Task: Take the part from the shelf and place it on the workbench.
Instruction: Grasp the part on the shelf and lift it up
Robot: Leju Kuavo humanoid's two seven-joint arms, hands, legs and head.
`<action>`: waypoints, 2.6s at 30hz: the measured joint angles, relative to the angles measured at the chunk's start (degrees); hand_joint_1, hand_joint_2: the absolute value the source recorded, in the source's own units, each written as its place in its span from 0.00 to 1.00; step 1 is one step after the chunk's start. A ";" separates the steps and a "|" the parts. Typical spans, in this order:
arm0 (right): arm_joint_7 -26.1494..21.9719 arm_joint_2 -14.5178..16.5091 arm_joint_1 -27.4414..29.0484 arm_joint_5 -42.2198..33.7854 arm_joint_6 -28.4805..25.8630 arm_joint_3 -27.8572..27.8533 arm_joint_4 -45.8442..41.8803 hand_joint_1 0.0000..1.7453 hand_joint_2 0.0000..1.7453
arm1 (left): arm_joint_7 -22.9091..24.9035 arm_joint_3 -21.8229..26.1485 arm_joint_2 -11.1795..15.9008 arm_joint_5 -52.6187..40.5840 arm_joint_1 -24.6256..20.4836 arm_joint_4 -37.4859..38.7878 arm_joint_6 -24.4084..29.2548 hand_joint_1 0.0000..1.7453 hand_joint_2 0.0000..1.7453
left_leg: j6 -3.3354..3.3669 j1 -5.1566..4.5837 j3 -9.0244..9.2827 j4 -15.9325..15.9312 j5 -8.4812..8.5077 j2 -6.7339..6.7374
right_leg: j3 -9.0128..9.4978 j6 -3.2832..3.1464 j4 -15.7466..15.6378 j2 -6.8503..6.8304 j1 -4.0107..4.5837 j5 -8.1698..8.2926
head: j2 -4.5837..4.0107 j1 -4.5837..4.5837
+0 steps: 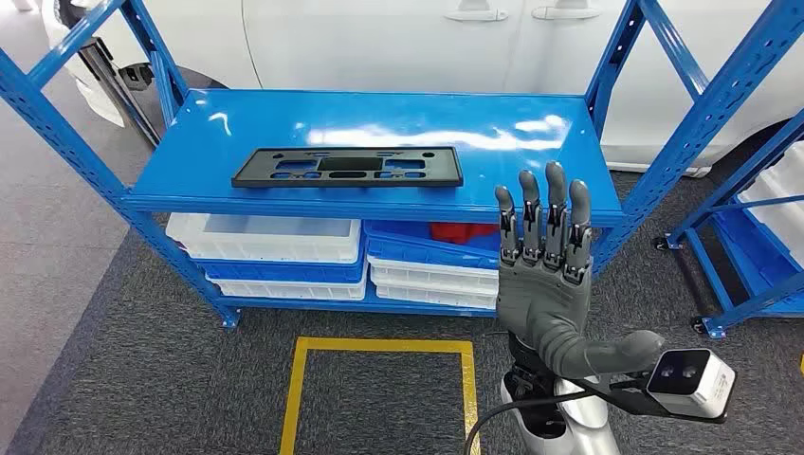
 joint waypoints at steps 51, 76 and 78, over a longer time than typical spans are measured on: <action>12.21 7.38 -29.89 38.03 -49.27 13.06 65.84 0.00 1.00 | 2.87 3.93 -0.09 -4.23 -1.27 0.00 -0.04 0.00 0.00 | 2.45 -0.19 3.56 -4.92 1.75 -0.45 | -8.14 1.67 16.25 0.32 0.42 -8.25 | 0.00 0.01; 1.08 6.73 -25.19 21.08 -55.42 4.23 48.13 0.00 1.00 | -2.06 3.95 -0.18 -8.93 -1.19 0.33 -0.84 0.00 0.00 | 1.25 0.28 0.45 -2.90 2.50 -0.31 | -5.49 0.52 0.00 1.20 1.23 4.71 | 0.01 0.00; 0.96 6.06 -24.32 20.16 -54.86 2.82 44.78 0.00 1.00 | -2.34 3.94 -0.21 -9.04 -1.15 0.33 -1.15 0.00 0.00 | 1.77 0.55 0.74 -3.49 3.01 -0.12 | -7.28 1.15 4.12 1.08 1.07 1.82 | 0.01 0.01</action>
